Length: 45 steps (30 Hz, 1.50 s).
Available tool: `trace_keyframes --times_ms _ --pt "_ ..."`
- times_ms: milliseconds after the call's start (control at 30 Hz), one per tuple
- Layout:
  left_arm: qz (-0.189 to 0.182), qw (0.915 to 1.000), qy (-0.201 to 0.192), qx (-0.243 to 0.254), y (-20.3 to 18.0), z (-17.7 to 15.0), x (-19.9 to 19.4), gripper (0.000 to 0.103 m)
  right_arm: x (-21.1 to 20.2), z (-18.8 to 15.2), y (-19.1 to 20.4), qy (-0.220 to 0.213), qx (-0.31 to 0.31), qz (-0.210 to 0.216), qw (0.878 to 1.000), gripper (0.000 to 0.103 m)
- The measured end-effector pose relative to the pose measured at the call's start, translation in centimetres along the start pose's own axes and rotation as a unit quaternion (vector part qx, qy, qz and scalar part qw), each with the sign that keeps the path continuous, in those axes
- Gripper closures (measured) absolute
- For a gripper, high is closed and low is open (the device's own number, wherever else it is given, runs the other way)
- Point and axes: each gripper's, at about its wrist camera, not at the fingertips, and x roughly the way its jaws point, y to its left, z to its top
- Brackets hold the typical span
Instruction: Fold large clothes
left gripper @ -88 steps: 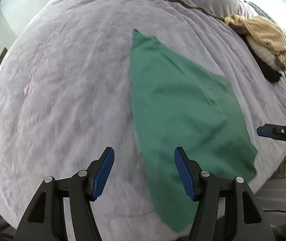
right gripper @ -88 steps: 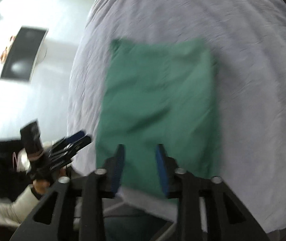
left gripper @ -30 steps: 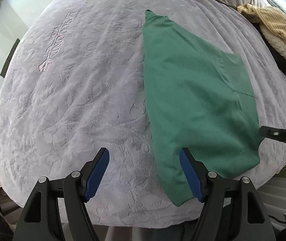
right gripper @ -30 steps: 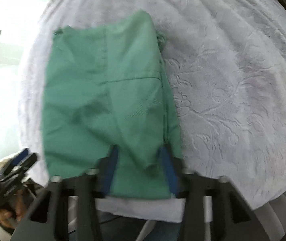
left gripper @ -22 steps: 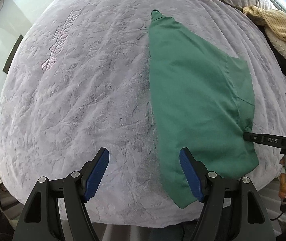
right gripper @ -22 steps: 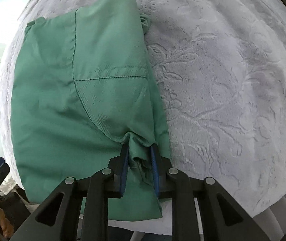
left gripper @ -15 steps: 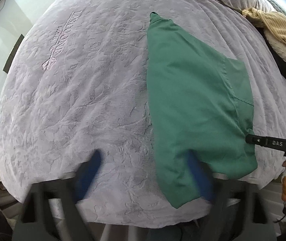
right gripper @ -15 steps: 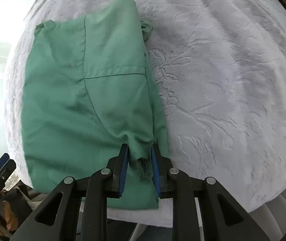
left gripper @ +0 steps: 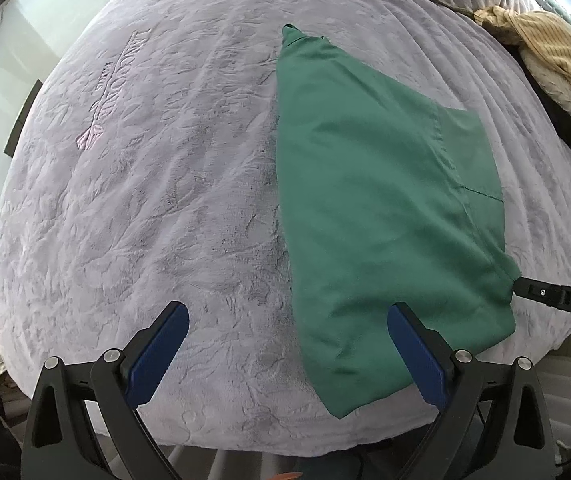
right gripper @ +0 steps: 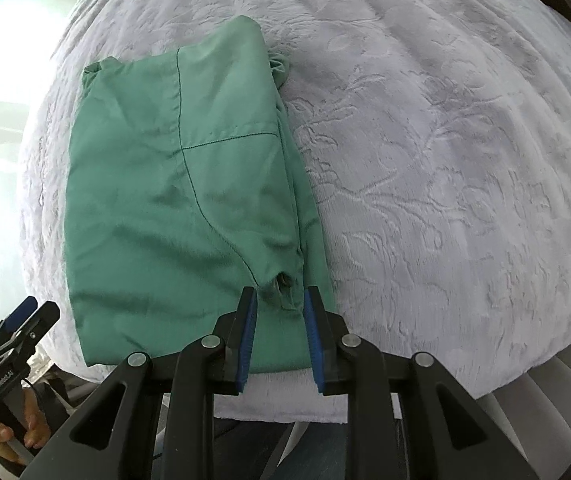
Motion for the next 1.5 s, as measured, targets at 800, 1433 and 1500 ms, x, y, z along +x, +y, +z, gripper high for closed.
trace_keyframes --times_ms 800,1433,1500 --pt "-0.018 0.9990 -0.018 -0.037 0.4 2.2 -1.0 0.001 5.3 13.3 -1.5 -0.027 0.096 0.141 0.985 0.078" --pt "0.043 0.9987 -0.019 -0.016 -0.5 6.8 5.0 0.001 1.3 14.1 -2.1 -0.047 -0.005 0.071 0.996 0.101" --pt "0.042 0.9988 -0.024 -0.004 0.0 5.7 3.8 0.001 -0.5 11.8 -0.7 -0.047 -0.033 0.093 0.994 0.101"
